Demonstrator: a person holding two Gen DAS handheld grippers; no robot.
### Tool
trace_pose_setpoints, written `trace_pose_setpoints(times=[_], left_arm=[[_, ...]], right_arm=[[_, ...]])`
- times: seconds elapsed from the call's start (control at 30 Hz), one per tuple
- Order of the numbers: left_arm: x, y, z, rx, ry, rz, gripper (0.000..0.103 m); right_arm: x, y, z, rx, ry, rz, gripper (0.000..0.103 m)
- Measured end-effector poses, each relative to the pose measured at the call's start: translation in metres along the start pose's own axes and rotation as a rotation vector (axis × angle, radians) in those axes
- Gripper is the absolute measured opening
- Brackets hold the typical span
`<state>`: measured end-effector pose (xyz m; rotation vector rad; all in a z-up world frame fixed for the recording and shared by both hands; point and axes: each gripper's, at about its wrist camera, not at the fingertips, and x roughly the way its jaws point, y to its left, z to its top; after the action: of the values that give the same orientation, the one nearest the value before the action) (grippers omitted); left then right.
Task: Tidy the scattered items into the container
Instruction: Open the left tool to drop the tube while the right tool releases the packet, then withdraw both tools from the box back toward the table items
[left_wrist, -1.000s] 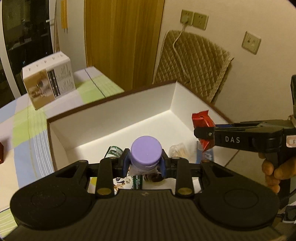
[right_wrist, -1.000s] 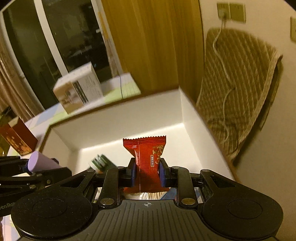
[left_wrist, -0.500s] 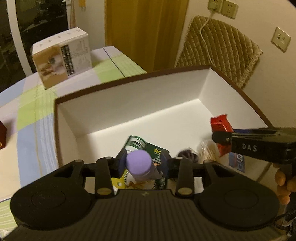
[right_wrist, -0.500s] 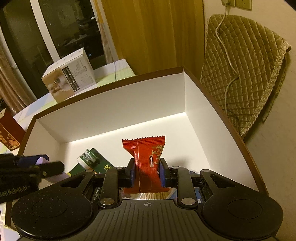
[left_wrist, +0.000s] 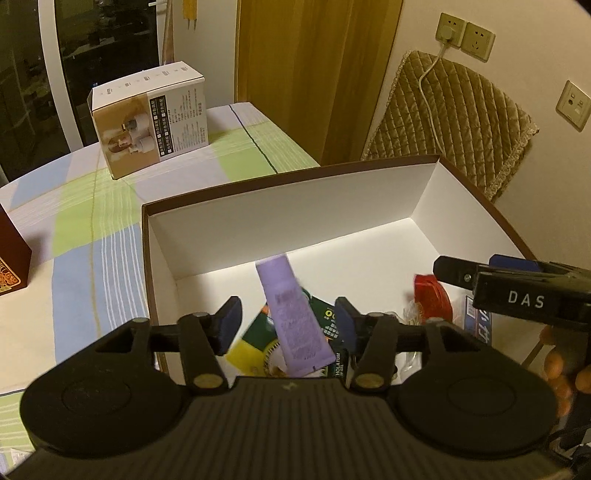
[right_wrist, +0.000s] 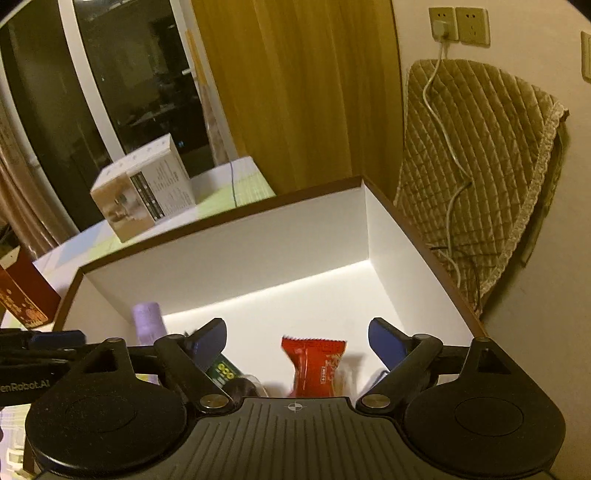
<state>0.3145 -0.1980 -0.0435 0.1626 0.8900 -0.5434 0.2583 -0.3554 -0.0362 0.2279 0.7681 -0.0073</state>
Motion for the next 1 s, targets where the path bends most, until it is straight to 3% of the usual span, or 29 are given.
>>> trace_pose_setpoints(times=[0.2, 0.7, 1.0], left_arm=[[0.002, 0.001, -0.001, -0.009, 0.020, 0.012, 0.074], [-0.001, -0.002, -0.008, 0.004, 0.050, 0.051, 0.092], [-0.013, -0.009, -0.012, 0.006, 0.036, 0.072, 0.092]], right_arm=[[0.000, -0.001, 0.000, -0.018, 0.031, -0.017, 0.090], [-0.004, 0.010, -0.006, -0.107, 0.068, -0.031, 0.090], [-0.018, 0.015, -0.011, -0.139, 0.052, -0.031, 0.090]])
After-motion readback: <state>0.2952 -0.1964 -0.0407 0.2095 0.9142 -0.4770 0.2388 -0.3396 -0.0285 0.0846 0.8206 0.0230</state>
